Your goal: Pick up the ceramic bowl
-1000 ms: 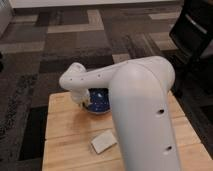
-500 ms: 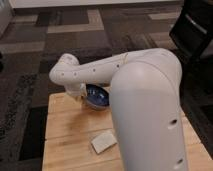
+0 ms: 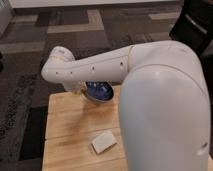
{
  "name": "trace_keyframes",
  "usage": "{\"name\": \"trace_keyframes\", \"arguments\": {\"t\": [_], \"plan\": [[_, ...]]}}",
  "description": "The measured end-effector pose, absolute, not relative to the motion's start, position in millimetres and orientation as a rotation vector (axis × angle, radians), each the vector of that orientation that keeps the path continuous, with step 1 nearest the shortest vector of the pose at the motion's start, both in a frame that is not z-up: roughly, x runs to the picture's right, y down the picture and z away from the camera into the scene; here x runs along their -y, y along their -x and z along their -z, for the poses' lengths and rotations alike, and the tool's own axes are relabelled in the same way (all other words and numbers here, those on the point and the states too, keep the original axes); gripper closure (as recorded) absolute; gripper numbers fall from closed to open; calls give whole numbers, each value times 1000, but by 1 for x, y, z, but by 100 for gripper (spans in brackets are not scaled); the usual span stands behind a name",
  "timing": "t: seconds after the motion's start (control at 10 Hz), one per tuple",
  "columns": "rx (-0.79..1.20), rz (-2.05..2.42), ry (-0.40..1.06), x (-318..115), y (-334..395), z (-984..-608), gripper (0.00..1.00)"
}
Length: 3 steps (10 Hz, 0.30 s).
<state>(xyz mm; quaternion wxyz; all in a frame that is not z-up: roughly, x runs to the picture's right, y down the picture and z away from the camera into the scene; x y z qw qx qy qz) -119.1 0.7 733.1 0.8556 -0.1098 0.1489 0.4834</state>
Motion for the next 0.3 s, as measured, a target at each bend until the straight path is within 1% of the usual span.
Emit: {"name": "trace_keyframes", "arguments": {"t": [0.3], "plan": [[-312, -1014, 232, -1, 121, -733, 100]]}}
